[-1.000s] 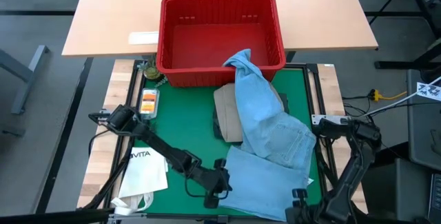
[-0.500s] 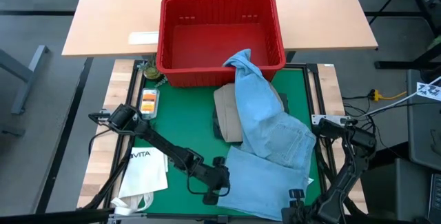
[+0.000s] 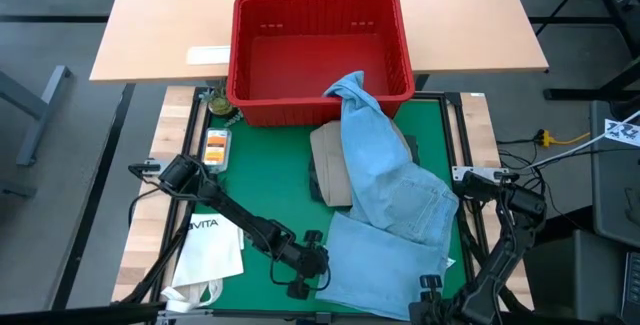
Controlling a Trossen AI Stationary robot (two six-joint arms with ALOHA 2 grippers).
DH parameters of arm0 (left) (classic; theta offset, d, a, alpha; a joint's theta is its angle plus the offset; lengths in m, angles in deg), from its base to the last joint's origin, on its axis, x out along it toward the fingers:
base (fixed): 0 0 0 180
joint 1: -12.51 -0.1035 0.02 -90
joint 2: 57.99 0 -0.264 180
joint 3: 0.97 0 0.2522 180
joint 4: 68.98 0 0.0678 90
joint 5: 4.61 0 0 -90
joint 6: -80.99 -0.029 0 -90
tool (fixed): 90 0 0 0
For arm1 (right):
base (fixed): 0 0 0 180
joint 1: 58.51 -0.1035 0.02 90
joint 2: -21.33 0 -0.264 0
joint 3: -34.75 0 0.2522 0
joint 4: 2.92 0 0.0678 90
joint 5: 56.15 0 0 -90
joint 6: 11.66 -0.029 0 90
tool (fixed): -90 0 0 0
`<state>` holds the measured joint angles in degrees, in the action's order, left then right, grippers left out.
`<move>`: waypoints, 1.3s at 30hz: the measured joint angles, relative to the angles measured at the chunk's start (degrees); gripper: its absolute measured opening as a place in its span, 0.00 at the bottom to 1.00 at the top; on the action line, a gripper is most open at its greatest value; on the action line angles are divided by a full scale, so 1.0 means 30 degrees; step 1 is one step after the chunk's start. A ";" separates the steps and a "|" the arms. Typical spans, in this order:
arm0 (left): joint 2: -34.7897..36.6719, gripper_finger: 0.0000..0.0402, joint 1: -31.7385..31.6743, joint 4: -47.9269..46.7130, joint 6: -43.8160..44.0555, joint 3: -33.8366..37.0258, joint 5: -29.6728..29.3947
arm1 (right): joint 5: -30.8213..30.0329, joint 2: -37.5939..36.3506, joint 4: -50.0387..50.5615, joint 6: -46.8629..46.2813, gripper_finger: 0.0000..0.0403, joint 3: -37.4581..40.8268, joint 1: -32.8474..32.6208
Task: Fold Laundry from Bin
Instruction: Fold the light blue pants
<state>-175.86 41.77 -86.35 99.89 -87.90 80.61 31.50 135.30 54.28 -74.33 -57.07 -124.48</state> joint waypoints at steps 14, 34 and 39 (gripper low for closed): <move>0.0087 0.01 -0.0223 -0.1882 0.1013 0.0000 0.3499 | -0.0007 0.0015 -0.0036 0.0000 0.39 0.0015 0.0000; 0.0421 0.01 -0.1041 0.0967 -0.0515 -0.1209 0.4476 | 0.0109 0.0029 -0.0066 0.0000 0.39 0.0029 0.0000; -0.0540 0.01 -0.0844 0.1703 -0.0372 -0.1209 0.5290 | -0.0009 0.0029 -0.0058 0.0000 0.39 0.0029 -0.0002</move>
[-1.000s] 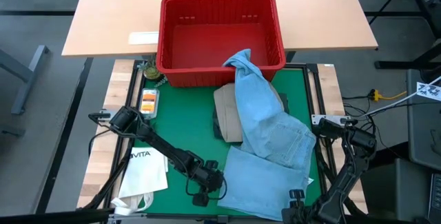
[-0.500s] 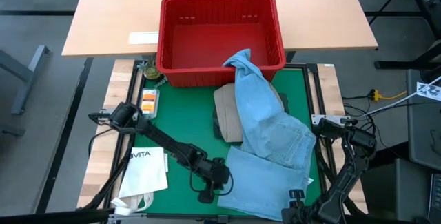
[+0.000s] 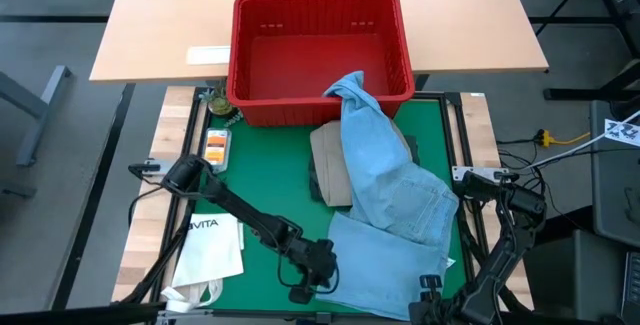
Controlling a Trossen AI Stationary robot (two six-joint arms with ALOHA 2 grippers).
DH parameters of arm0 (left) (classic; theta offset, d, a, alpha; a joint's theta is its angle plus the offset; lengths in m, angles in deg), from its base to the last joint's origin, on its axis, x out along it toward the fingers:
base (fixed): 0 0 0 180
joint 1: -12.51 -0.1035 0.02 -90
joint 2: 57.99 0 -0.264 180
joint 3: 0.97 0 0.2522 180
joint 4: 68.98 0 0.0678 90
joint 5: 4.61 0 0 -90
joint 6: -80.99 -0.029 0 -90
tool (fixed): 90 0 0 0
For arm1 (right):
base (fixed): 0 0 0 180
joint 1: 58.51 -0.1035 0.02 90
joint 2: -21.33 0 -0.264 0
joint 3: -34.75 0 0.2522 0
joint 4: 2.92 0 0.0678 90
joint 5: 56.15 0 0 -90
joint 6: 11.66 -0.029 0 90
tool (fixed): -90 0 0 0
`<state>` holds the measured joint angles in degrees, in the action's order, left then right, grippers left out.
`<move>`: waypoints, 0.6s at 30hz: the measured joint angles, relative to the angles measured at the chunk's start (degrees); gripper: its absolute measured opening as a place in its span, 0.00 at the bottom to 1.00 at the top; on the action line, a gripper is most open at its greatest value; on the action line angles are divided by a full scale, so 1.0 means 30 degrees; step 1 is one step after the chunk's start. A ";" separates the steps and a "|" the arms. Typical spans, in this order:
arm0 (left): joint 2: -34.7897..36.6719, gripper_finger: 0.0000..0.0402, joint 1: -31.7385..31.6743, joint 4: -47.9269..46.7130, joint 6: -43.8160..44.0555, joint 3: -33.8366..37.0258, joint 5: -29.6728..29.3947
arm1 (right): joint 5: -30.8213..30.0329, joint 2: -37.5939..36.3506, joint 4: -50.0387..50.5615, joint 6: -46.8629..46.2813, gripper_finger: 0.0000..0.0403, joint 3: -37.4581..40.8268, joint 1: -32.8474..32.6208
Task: Fold Laundry from Bin
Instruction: Fold the light blue pants
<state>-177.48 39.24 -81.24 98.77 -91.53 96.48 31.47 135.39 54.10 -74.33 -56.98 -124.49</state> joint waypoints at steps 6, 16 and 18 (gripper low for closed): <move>-0.1199 0.01 -0.0348 0.1590 0.0995 0.0007 0.2635 | -0.0016 0.0000 0.0007 0.0000 0.39 0.0000 -0.0006; -0.2046 0.01 -0.0661 0.1577 0.2358 0.0004 0.4487 | -0.0045 0.0000 0.0007 0.0000 0.39 0.0000 -0.0006; -0.1968 0.01 -0.0710 0.1518 0.2238 0.0007 0.4491 | -0.0048 0.0000 0.0007 0.0000 0.39 0.0000 -0.0006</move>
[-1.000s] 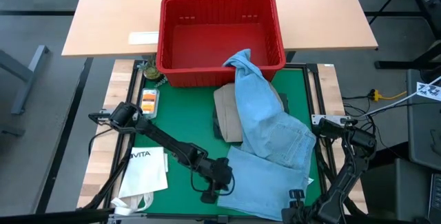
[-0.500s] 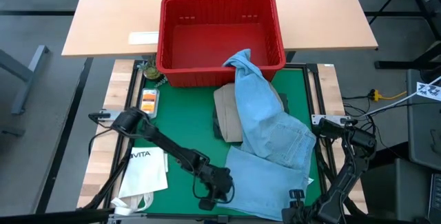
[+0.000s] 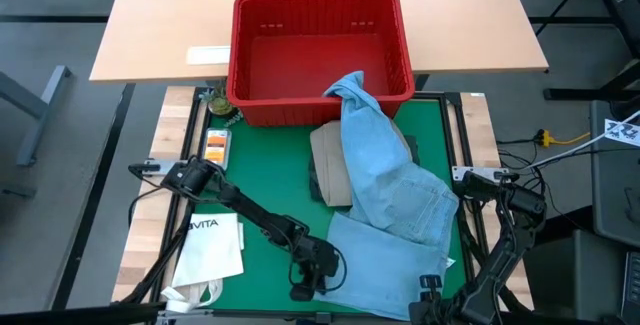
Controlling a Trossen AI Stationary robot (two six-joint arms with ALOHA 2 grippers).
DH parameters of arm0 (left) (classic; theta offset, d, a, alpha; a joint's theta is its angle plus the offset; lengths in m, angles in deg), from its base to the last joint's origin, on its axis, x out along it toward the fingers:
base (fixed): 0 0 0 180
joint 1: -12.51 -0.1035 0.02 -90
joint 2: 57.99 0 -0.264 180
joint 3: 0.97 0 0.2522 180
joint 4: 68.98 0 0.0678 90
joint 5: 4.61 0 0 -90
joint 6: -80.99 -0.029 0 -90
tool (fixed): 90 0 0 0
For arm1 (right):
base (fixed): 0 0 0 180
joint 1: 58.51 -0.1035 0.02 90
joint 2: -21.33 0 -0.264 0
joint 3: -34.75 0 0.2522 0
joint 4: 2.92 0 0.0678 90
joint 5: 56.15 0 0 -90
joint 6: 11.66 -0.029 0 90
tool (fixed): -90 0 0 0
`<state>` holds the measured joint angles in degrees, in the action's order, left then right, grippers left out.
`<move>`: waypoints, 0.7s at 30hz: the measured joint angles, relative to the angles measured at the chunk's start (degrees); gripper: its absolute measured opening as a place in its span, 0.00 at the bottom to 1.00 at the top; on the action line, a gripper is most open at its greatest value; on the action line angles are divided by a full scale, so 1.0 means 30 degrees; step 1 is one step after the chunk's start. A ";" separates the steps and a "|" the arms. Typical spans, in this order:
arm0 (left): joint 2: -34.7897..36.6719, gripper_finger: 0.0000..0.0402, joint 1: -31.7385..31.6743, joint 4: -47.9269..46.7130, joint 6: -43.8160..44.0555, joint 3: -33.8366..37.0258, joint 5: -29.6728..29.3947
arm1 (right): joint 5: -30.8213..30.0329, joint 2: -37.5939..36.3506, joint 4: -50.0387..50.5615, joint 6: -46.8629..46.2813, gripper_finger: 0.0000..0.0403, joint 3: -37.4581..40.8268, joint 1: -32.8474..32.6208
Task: Fold Laundry from Bin
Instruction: Fold the light blue pants
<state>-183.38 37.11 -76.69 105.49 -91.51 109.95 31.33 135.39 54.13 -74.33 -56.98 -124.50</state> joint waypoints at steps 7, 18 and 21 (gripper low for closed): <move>0.0860 0.01 -0.0375 -0.0511 -0.0196 0.0020 0.0264 | 0.0006 -0.0369 0.0029 -0.0011 0.39 0.0050 0.0007; 0.4866 0.01 -0.1620 -0.2109 -0.1230 0.0022 0.0346 | -0.0487 -0.1801 0.0180 0.0035 0.39 0.0073 -0.0015; 0.6242 0.01 -0.2394 -0.3028 -0.1502 0.0022 -0.0018 | -0.0697 -0.1974 0.0198 0.0047 0.39 0.0073 -0.0015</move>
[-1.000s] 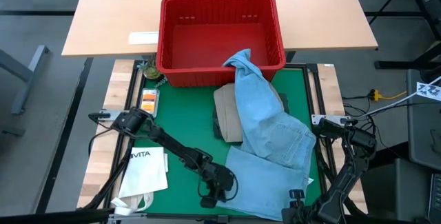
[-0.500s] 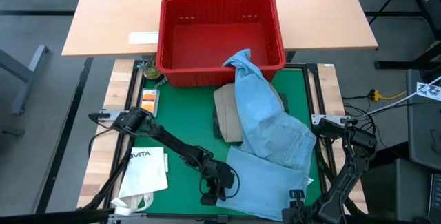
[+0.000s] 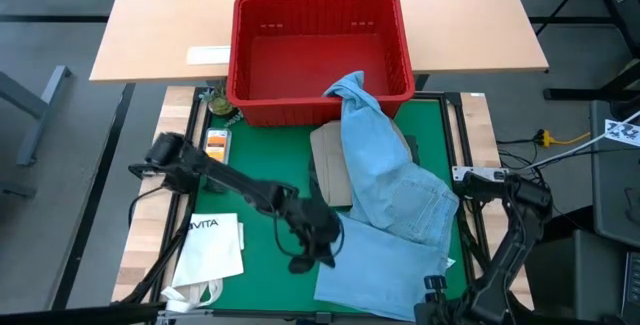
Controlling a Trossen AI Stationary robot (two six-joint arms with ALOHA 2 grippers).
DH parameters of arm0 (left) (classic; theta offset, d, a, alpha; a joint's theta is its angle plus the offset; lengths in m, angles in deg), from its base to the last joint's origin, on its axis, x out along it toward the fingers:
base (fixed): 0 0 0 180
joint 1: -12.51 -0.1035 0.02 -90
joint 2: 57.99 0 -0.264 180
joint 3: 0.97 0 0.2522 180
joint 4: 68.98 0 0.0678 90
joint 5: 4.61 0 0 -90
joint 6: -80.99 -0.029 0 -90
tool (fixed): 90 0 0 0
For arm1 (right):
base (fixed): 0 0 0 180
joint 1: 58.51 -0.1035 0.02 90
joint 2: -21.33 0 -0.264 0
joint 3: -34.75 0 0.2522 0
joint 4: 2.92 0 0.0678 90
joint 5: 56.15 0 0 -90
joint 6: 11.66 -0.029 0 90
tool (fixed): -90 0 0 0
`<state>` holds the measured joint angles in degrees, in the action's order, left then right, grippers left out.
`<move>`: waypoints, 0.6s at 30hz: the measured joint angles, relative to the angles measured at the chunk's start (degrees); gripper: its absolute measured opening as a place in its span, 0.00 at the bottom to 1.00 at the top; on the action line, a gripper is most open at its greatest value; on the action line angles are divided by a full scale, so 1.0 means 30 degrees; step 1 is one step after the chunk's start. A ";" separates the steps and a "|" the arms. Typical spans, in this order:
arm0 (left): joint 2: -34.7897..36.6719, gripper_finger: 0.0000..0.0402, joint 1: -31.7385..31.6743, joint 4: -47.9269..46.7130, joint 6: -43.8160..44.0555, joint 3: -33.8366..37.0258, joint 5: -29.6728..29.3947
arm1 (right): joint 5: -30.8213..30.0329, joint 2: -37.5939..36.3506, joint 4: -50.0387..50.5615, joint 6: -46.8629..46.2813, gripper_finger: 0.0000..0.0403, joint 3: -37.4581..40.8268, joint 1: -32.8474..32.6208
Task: Fold Laundry from Bin
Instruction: Fold the light blue pants
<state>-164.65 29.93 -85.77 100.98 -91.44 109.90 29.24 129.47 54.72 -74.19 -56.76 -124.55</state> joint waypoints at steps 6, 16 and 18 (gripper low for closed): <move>0.2529 0.01 -0.1857 -0.1857 -0.0396 -0.0005 -0.1037 | 0.1827 -0.0219 0.0002 -0.0006 0.39 -0.0022 0.0007; 0.4434 0.01 -0.5063 -0.2652 -0.0415 -0.0015 -0.3192 | 0.5101 -0.0543 0.0404 -0.0520 0.39 -0.0036 0.0022; 0.4475 0.01 -0.5662 -0.2670 -0.0415 -0.0015 -0.3797 | 0.4924 -0.0983 0.0906 -0.0533 0.39 -0.0036 0.0022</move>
<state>-151.23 12.94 -93.78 99.74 -91.48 98.51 44.01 126.52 57.44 -75.79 -56.87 -124.48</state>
